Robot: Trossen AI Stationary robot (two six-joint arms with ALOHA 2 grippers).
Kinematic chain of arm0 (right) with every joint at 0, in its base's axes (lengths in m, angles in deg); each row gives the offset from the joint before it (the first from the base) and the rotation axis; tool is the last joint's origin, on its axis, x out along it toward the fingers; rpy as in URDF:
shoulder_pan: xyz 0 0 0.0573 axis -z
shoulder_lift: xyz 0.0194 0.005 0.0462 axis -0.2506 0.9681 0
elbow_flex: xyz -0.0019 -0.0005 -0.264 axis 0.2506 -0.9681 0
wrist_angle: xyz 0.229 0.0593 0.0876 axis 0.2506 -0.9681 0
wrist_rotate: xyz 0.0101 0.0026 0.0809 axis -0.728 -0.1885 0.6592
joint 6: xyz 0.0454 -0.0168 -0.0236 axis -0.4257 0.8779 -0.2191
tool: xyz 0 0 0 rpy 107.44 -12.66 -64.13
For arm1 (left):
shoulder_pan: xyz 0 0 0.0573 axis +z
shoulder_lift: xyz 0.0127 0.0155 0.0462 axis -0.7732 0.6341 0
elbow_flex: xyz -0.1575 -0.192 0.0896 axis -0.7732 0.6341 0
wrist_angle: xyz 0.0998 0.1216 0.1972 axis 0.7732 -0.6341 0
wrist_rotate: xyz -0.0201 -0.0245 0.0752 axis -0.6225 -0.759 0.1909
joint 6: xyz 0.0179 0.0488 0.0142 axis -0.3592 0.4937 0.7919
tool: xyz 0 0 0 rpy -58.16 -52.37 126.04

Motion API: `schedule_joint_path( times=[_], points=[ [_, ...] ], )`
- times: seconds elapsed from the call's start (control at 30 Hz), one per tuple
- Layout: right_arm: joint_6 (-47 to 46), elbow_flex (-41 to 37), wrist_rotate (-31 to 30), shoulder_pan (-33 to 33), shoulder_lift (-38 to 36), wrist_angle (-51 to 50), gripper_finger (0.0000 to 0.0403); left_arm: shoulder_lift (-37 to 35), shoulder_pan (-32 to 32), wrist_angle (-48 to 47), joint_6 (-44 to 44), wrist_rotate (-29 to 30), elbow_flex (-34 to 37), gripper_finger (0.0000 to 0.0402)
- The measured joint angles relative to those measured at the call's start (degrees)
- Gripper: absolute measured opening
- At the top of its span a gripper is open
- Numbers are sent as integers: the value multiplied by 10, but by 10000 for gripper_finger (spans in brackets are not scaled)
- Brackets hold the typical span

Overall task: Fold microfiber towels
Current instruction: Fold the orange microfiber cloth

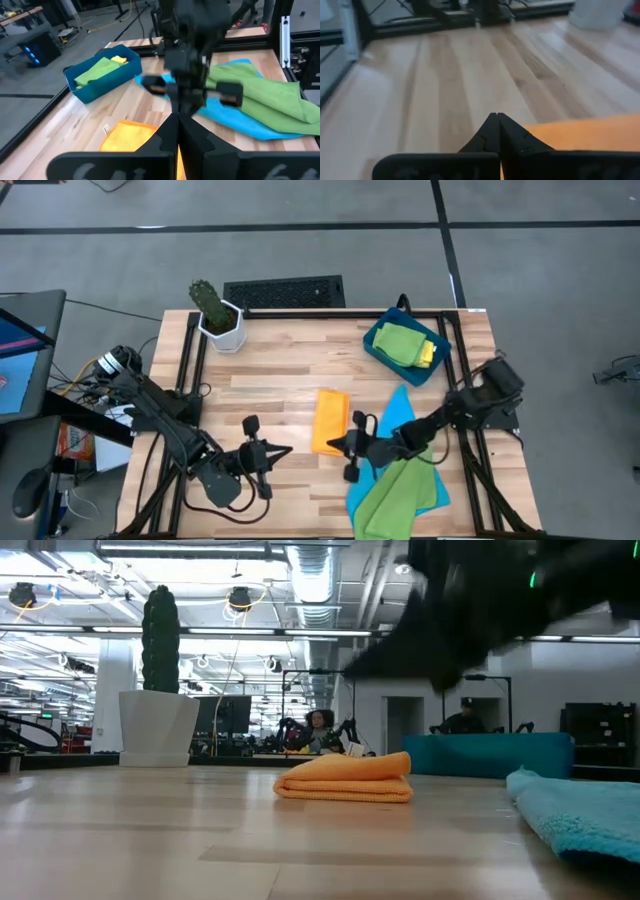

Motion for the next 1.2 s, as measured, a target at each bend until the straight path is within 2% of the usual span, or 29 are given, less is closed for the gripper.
schedule_joint_path(
  times=[0.23, 0.37, 0.47, 0.63, 0.73, 0.83, 1.0, 1.1, 1.2],
  points=[
    [-57, -1, 16, 11, 104, 42, 15, 0, 0, -3, -13, 0, 0, 0],
    [-91, 4, 39, 9, 141, 76, 17, 0, 0, -3, -12, 1, 0, 0],
    [-93, 7, 29, -1, 160, 91, 14, 0, 0, -3, -6, 14, 0, 0],
    [-45, 3, 13, -13, 131, 71, 20, 7, 8, -5, -4, 26, 0, 0],
    [28, 5, -6, -14, 49, 52, 26, 26, 13, -4, -4, 26, 0, 0],
    [71, 10, -26, 9, -49, -53, 33, 50, 15, -5, -8, 21, 0, 0],
    [115, 79, 50, 99, -160, -372, 82, 69, 12, -4, -23, 6, 0, 0],
    [132, 126, 135, 170, -159, -515, 138, 70, 3, -3, -39, 8, 0, 0],
    [178, 154, 212, 229, -132, -534, 205, 70, -9, -3, -45, 17, 0, 7]
  ],
)
